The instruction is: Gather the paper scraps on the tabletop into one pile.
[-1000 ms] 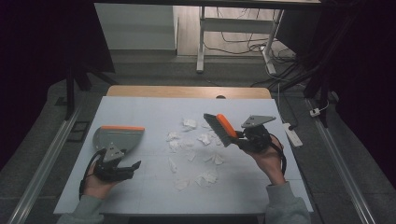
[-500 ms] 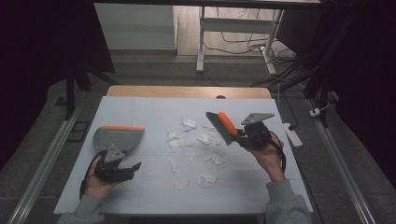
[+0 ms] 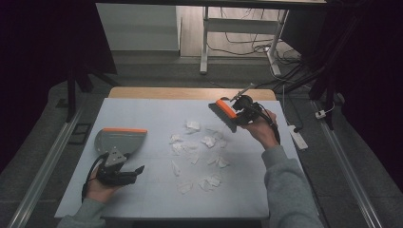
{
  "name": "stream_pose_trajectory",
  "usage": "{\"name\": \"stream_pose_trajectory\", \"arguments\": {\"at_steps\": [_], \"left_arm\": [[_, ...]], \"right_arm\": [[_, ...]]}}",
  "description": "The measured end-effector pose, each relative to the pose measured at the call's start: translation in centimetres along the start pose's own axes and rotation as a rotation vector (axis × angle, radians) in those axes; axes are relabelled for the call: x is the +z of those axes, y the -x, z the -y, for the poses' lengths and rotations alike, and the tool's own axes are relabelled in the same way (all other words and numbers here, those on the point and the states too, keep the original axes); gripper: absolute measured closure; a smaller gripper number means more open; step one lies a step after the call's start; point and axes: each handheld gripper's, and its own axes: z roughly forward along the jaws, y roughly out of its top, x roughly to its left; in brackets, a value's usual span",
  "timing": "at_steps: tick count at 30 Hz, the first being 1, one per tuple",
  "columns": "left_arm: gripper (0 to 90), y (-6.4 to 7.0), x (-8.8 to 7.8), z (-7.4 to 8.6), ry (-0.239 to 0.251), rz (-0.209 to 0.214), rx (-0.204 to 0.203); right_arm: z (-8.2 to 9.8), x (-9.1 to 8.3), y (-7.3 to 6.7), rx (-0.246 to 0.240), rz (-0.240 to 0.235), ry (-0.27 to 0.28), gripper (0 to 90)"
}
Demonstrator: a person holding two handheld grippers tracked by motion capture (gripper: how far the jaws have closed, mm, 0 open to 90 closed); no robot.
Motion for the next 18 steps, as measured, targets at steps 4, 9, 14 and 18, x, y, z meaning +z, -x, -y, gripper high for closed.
{"name": "stream_pose_trajectory", "arguments": {"at_steps": [4, 9, 14, 18], "left_arm": [[27.4, -0.1, 0.0, 0.0, 0.009, 0.0, -0.006], [27.4, -0.2, 0.1, 0.1, 0.01, 0.001, -0.007], [27.5, -0.5, 0.1, 0.1, 0.012, 0.004, -0.012], [27.7, -0.6, 0.4, -0.1, 0.014, 0.007, -0.009]], "right_arm": [[-1.1, 1.6, 0.5, 0.006, 0.004, -0.061, 70.6], [-1.3, 3.7, 0.9, 0.001, -0.004, -0.13, 70.6], [-1.3, 5.2, 1.0, -0.033, 0.001, -0.19, 70.6], [-2.2, 6.0, 0.7, -0.045, -0.011, -0.228, 70.6]]}}
